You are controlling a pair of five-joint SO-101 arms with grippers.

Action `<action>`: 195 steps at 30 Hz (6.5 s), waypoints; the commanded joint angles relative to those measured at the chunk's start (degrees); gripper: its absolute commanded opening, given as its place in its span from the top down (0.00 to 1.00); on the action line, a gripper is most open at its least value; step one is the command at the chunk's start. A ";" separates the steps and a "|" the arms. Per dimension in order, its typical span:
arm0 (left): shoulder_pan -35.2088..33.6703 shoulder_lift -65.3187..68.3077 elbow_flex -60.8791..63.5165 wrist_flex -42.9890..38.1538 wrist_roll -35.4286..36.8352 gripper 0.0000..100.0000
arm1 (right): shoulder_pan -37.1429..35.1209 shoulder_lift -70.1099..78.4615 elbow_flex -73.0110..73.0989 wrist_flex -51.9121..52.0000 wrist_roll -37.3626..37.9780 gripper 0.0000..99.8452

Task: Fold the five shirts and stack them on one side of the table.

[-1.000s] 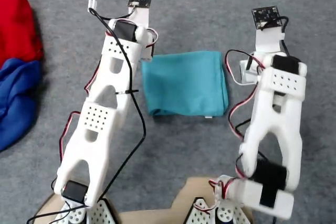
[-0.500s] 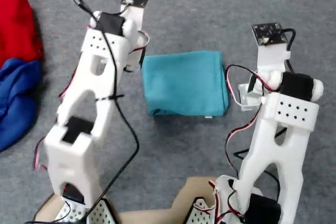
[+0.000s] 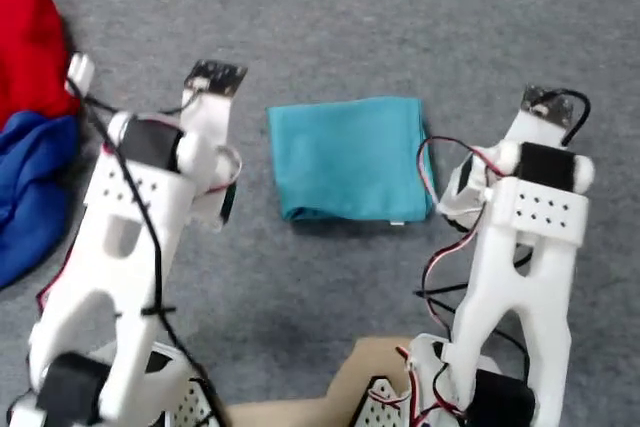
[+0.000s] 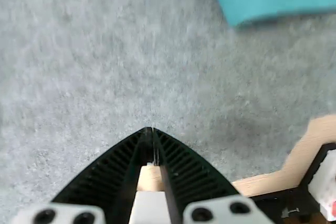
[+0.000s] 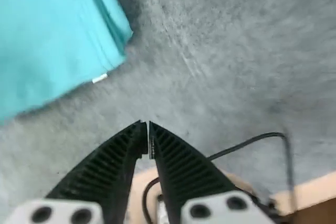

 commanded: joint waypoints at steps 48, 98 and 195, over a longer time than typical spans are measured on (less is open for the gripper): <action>-0.44 -5.58 8.62 -5.80 -0.35 0.98 | -14.11 53.05 -20.00 -30.95 -44.48 0.80; -0.44 -5.67 8.62 -6.24 -0.35 0.98 | 56.48 53.58 -51.74 -9.05 2.02 1.00; -64.18 51.56 -52.13 -0.18 -22.51 0.84 | 7.52 63.16 -107.56 11.78 18.11 0.92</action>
